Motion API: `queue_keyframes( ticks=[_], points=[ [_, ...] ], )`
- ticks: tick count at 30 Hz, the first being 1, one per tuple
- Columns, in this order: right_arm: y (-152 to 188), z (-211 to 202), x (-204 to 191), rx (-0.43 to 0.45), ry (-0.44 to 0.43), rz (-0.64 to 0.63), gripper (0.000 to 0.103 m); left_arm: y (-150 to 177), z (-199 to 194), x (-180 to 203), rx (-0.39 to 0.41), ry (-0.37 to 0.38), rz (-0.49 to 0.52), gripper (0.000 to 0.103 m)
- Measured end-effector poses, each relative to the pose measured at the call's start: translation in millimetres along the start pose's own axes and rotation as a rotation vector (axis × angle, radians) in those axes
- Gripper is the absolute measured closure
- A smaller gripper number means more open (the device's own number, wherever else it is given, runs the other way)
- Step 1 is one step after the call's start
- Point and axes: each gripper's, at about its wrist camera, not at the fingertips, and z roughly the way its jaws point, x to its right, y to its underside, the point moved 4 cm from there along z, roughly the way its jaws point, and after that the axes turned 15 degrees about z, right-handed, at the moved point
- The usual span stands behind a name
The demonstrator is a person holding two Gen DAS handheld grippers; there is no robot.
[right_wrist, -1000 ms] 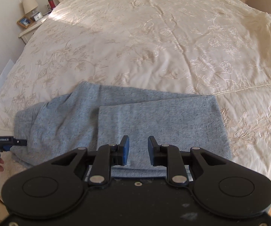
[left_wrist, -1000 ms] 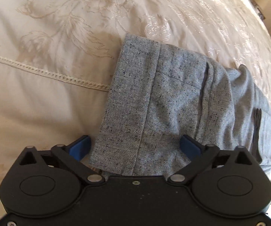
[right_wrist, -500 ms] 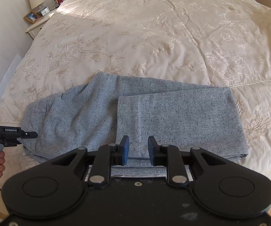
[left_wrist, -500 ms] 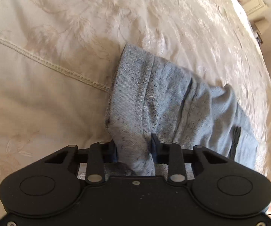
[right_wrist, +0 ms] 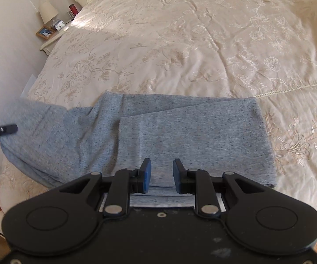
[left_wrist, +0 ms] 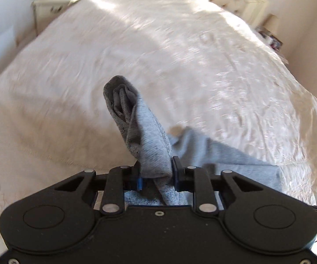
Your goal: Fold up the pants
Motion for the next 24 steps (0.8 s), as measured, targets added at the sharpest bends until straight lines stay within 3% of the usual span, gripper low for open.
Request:
queue_keyframes(
  ticks=[4,7,9,11,15,19,24],
  points=[
    [-19.7,-6.8,45.1,-0.017,-0.037,0.014,0.080,-24.6,1.8,93.1,0.040,0.018,0.086,0.077],
    [-38.6,-15.9,84.8,-0.013,-0.044,0.016,0.079,-27.5,24.7,165.6,0.043,0.082,0.141,0.088],
    [-50.5,-21.7,112.1,-0.013,-0.037,0.023,0.078,-21.6,53.6,211.5,0.007,0.149,0.146,0.098],
    [-60.6,-26.7,136.0,-0.017,-0.032,0.039,0.077,-9.9,91.4,258.1,-0.042,0.199,0.157,0.100],
    [-75.9,-32.3,172.0,-0.034,-0.032,0.055,0.077,18.3,134.4,326.2,-0.157,0.265,0.171,0.098],
    [-85.8,-30.6,183.7,-0.045,-0.055,0.040,0.077,29.0,127.0,334.2,-0.190,0.196,0.178,0.090],
    [-91.4,-15.4,167.2,-0.081,-0.111,-0.011,0.077,30.0,111.2,277.1,-0.187,-0.004,0.101,0.088]
  ],
)
